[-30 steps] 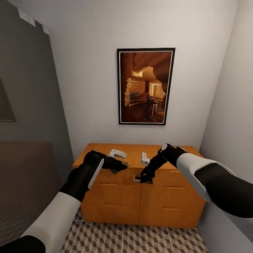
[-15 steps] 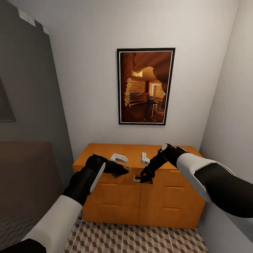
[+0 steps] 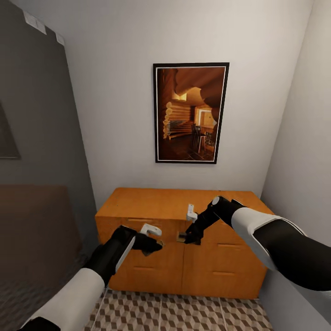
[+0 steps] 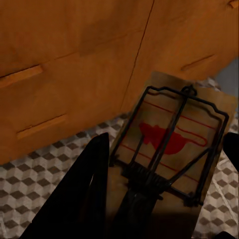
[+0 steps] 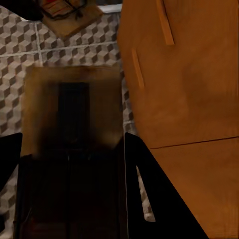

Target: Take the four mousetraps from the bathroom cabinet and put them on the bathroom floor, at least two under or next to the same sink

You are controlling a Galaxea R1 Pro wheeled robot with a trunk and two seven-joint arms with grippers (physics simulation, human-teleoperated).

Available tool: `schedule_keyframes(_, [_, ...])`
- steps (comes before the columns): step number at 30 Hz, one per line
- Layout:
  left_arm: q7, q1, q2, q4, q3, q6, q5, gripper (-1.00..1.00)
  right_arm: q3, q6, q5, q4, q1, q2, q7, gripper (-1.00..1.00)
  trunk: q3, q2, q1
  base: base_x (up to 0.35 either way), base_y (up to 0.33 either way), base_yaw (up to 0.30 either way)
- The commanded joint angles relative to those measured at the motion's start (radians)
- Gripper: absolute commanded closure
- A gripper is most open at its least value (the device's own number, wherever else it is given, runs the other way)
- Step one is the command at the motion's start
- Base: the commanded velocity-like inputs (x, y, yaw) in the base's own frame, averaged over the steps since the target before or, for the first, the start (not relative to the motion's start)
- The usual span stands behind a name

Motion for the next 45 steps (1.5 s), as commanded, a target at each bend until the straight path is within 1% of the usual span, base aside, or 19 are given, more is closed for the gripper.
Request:
schedule_keyframes(1, [-0.003,0.000,0.001,0.053,0.001,-0.029,-0.001,1.00,-0.009,0.000,0.004,0.003,0.015,0.000,-0.018,1.00,-0.001,-0.001,0.000,0.000,0.000,0.000])
schedule_keyframes(3, [-0.002,0.002,0.007,0.141,0.008,-0.098,-0.001,1.00,-0.009,0.001,0.001,0.003,0.043,-0.001,-0.048,1.00,-0.001,-0.001,0.000,0.000,0.000,0.000])
schedule_keyframes(6, [0.002,0.003,0.027,0.310,0.056,-0.252,0.005,1.00,-0.009,0.002,-0.003,0.003,0.096,-0.006,-0.119,1.00,-0.001,-0.001,0.000,0.000,0.000,0.000])
schedule_keyframes(8, [0.005,0.003,0.045,0.455,0.133,-0.390,0.024,1.00,-0.010,0.003,-0.026,0.004,0.145,-0.017,-0.194,1.00,-0.001,-0.001,0.000,0.000,0.000,0.000])
schedule_keyframes(9, [0.006,0.003,0.058,0.526,0.173,-0.455,0.033,1.00,-0.010,0.003,-0.054,0.004,0.175,-0.027,-0.234,1.00,-0.001,-0.001,0.000,0.000,0.000,0.000])
schedule_keyframes(11, [0.007,0.003,0.089,0.657,0.227,-0.579,0.042,1.00,-0.010,0.003,-0.148,0.004,0.240,-0.054,-0.316,1.00,-0.001,-0.001,0.000,0.000,0.000,0.000])
schedule_keyframes(12, [0.007,0.003,0.105,0.717,0.241,-0.638,0.045,1.00,-0.010,0.003,-0.207,0.004,0.272,-0.071,-0.352,1.00,-0.001,-0.001,0.000,0.000,0.000,0.000])
schedule_keyframes(13, [0.007,0.003,0.112,0.744,0.246,-0.667,0.046,1.00,-0.010,0.003,-0.238,0.004,0.289,-0.080,-0.368,1.00,-0.001,-0.001,0.000,0.000,0.000,0.000])
schedule_keyframes(15, [0.007,0.007,0.142,0.816,0.259,-0.759,0.050,1.00,-0.010,-0.002,-0.351,0.004,0.360,-0.117,-0.424,1.00,-0.001,-0.001,0.000,0.000,0.000,0.000])
schedule_keyframes(18, [0.007,0.035,0.173,0.850,0.265,-0.816,0.052,1.00,-0.010,-0.008,-0.483,0.003,0.448,-0.167,-0.495,1.00,-0.001,-0.001,0.000,0.000,0.000,0.000])
schedule_keyframes(21, [0.010,0.062,0.187,0.859,0.268,-0.835,0.058,1.00,-0.010,-0.033,-0.568,0.003,0.523,-0.193,-0.575,1.00,-0.001,-0.001,0.000,0.000,0.000,0.000])
schedule_keyframes(25, [0.031,0.098,0.210,0.862,0.269,-0.897,0.123,1.00,-0.010,-0.080,-0.646,0.003,0.613,-0.199,-0.719,1.00,-0.001,-0.001,0.000,0.000,0.000,0.000])
schedule_keyframes(27, [0.052,0.127,0.218,0.862,0.269,-0.965,0.174,1.00,-0.011,-0.118,-0.700,0.003,0.659,-0.199,-0.790,1.00,-0.001,-0.001,0.000,0.000,0.000,0.000])
schedule_keyframes(31, [0.088,0.170,0.222,0.863,0.269,-1.046,0.223,1.00,-0.012,-0.203,-0.798,0.003,0.724,-0.200,-0.843,1.00,-0.001,-0.001,0.000,0.000,0.000,0.000])
schedule_keyframes(33, [0.095,0.185,0.222,0.862,0.269,-1.068,0.230,1.00,-0.011,-0.252,-0.830,0.003,0.752,-0.200,-0.865,1.00,-0.001,-0.001,0.000,0.000,0.000,0.000])
schedule_keyframes(35, [0.100,0.204,0.222,0.862,0.269,-1.100,0.235,1.00,-0.011,-0.333,-0.855,0.003,0.786,-0.198,-0.928,1.00,-0.001,-0.001,0.000,0.000,0.000,0.000])
schedule_keyframes(39, [0.112,0.240,0.222,0.863,0.269,-1.161,0.237,1.00,-0.010,-0.437,-0.869,0.003,0.825,-0.194,-1.049,1.00,-0.001,-0.001,0.000,0.000,0.000,0.000])
schedule_keyframes(42, [0.156,0.275,0.218,0.863,0.269,-1.222,0.239,1.00,-0.010,-0.479,-0.873,0.003,0.858,-0.193,-1.101,1.00,-0.001,-0.001,0.000,0.000,0.000,0.000])
schedule_keyframes(45, [0.229,0.316,0.214,0.863,0.269,-1.285,0.240,1.00,-0.010,-0.578,-0.885,0.003,0.881,-0.191,-1.126,1.00,-0.001,-0.001,0.000,0.000,0.000,0.000])
